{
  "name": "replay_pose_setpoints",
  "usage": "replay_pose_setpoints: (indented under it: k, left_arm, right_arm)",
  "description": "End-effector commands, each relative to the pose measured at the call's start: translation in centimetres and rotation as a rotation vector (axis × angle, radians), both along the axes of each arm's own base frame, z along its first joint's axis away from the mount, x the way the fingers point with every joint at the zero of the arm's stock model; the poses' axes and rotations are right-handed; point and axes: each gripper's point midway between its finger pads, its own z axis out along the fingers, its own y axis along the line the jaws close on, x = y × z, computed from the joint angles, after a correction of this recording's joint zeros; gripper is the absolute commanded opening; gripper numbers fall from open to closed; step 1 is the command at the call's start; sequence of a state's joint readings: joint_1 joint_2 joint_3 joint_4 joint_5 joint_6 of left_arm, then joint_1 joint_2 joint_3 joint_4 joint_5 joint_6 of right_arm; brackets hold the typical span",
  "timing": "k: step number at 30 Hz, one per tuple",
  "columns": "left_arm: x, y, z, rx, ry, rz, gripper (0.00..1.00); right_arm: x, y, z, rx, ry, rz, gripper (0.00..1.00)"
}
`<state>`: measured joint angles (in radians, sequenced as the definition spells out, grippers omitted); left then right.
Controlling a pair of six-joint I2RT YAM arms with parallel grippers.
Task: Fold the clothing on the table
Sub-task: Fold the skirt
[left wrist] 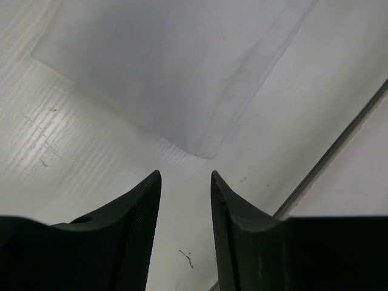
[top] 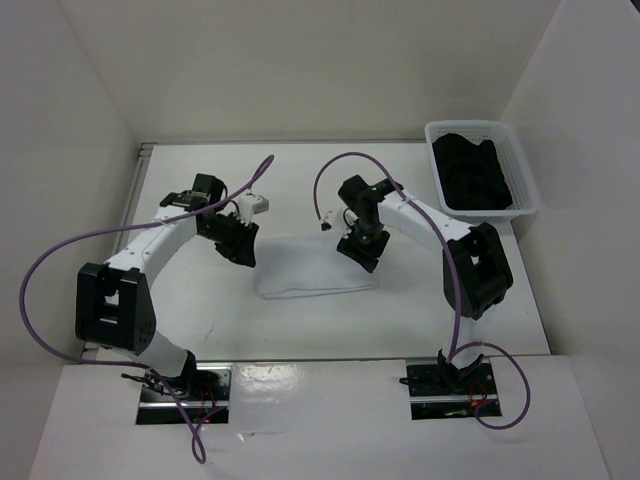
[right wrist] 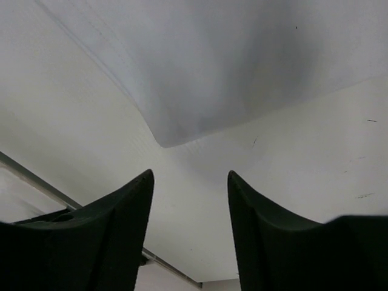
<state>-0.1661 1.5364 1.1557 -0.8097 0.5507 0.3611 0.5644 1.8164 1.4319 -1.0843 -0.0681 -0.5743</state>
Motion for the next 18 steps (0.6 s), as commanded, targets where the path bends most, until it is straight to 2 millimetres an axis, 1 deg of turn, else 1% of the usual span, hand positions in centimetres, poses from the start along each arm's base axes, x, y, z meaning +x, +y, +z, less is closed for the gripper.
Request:
replay_pose_setpoints:
  k: [1, 2, 3, 4, 5, 6, 7, 8, 9, 10, 11, 12, 13, 15, 16, 17, 18]
  left_arm:
    - [0.2, -0.2, 1.0, 0.007, -0.052, 0.004, 0.46]
    - [1.0, 0.2, 0.9, 0.033, -0.075, 0.029, 0.48]
    - [1.1, 0.4, 0.5, 0.046, -0.076, 0.044, 0.52]
    - [1.3, 0.2, 0.2, 0.052, -0.068, 0.057, 0.57]
    - [2.0, 0.3, 0.3, 0.061, -0.093, 0.076, 0.7]
    - [2.3, 0.3, 0.0, 0.062, -0.08, 0.103, 0.77]
    - [2.6, 0.4, 0.1, 0.064, -0.085, 0.124, 0.83]
    - [3.1, 0.4, 0.2, 0.064, -0.1, 0.145, 0.95]
    - [3.5, 0.8, 0.3, 0.059, -0.099, 0.174, 1.0]
    - [3.9, 1.8, 0.5, 0.049, -0.098, 0.23, 1.0]
    - [4.0, 2.3, 0.6, 0.036, -0.089, 0.257, 1.0]
    - [3.9, 3.0, 1.0, 0.029, -0.095, 0.292, 1.0]
    - [4.4, 4.6, 1.4, 0.029, -0.108, 0.345, 1.0]
    - [4.3, 6.4, 2.5, 0.018, -0.143, 0.414, 1.0]
    - [4.4, 7.4, 3.0, 0.019, -0.15, 0.466, 1.0]
    - [4.6, 9.0, 3.4, 0.028, -0.166, 0.517, 1.0]
    - [4.7, 10.0, 4.0, 0.041, -0.185, 0.56, 1.0]
  right_arm:
    - [0.4, 1.4, 0.9, 0.062, -0.04, -0.039, 0.59]
    - [0.9, 2.0, 1.2, 0.083, -0.055, -0.093, 0.69]
    - [1.1, 2.5, 0.9, 0.101, -0.053, -0.124, 0.74]
    - [1.8, 3.1, 0.9, 0.127, -0.078, -0.154, 0.78]
    - [2.1, 3.4, 0.5, 0.135, -0.078, -0.188, 0.9]
    - [2.1, 4.0, 0.3, 0.155, -0.067, -0.258, 0.94]
    - [2.4, 4.6, -0.1, 0.176, -0.061, -0.285, 0.98]
    - [2.4, 5.3, -0.1, 0.205, -0.048, -0.31, 0.98]
    - [2.0, 5.6, -0.4, 0.215, -0.016, -0.357, 0.98]
    - [2.1, 6.1, -0.3, 0.236, -0.012, -0.369, 0.98]
    - [2.4, 6.4, -0.3, 0.251, -0.02, -0.39, 0.98]
    - [2.1, 6.8, -0.3, 0.253, -0.014, -0.401, 0.98]
    - [2.1, 7.3, -0.2, 0.262, -0.016, -0.406, 0.98]
    - [1.8, 8.1, -0.1, 0.283, -0.002, -0.433, 0.98]
    - [2.0, 8.4, 0.0, 0.296, -0.008, -0.449, 0.98]
    - [2.1, 8.7, 0.0, 0.297, -0.019, -0.461, 0.98]
    - [2.4, 8.7, 0.0, 0.299, -0.03, -0.478, 0.98]
